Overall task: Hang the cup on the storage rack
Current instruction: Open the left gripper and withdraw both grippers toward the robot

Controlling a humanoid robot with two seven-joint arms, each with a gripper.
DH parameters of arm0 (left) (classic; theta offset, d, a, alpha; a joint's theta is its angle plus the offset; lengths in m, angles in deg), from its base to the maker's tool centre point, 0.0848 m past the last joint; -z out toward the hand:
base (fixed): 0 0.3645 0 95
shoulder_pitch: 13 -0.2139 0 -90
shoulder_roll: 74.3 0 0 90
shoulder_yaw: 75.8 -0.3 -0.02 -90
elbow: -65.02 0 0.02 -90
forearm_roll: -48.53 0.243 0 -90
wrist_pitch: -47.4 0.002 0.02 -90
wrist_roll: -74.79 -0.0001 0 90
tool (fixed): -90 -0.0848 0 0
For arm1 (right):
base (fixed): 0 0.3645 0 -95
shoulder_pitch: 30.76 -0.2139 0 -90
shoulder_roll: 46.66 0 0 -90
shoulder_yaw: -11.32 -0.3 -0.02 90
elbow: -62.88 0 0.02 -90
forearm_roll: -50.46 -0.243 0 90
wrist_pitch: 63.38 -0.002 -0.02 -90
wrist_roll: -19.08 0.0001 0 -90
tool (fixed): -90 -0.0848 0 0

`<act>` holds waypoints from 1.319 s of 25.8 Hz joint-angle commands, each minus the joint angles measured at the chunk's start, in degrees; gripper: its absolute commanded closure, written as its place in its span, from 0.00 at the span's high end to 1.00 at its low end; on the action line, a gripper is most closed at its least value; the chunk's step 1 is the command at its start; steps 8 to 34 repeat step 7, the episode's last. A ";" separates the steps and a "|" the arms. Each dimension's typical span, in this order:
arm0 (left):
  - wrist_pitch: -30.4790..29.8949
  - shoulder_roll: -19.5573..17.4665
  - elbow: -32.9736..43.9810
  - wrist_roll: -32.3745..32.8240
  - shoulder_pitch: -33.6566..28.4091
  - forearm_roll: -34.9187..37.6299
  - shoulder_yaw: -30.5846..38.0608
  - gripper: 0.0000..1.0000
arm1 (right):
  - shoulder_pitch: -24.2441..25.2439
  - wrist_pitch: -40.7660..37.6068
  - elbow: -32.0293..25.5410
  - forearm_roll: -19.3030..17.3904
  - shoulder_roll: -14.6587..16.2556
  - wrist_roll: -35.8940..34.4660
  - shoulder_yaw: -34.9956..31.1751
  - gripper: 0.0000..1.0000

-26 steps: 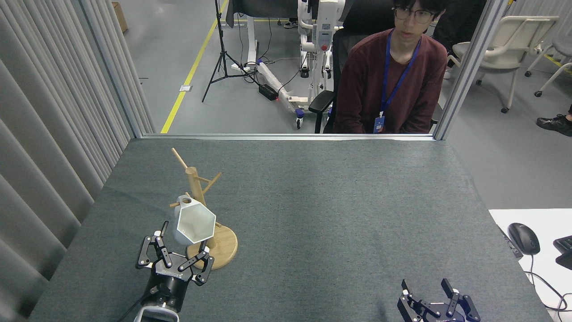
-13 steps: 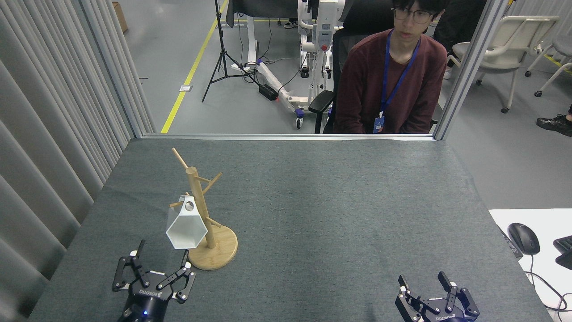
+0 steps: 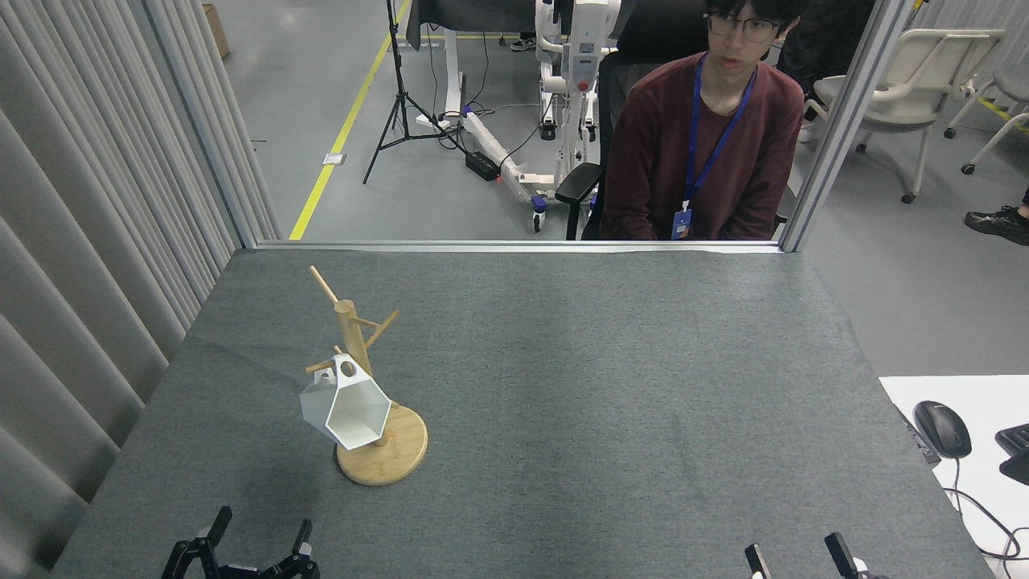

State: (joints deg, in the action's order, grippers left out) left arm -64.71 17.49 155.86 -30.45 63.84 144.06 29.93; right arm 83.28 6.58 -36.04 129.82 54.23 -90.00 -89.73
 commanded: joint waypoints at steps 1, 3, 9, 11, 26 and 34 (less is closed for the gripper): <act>-0.66 -0.38 0.30 1.70 -0.90 -5.26 0.00 1.00 | 4.17 0.27 -1.19 0.09 -2.01 -0.70 -1.96 0.99; 0.04 -0.47 0.74 1.62 -0.90 -7.28 0.18 1.00 | 4.70 1.06 -1.10 0.44 -2.45 -0.70 -1.96 0.99; 1.27 -0.64 1.97 1.62 -1.69 -10.53 0.35 1.00 | 4.79 1.59 -0.92 1.94 -2.28 -0.61 -2.05 0.99; 1.27 -0.64 1.97 1.62 -1.69 -10.53 0.35 1.00 | 4.79 1.59 -0.92 1.94 -2.28 -0.61 -2.05 0.99; 1.27 -0.64 1.97 1.62 -1.69 -10.53 0.35 1.00 | 4.79 1.59 -0.92 1.94 -2.28 -0.61 -2.05 0.99; 1.27 -0.64 1.97 1.62 -1.69 -10.53 0.35 1.00 | 4.79 1.59 -0.92 1.94 -2.28 -0.61 -2.05 0.99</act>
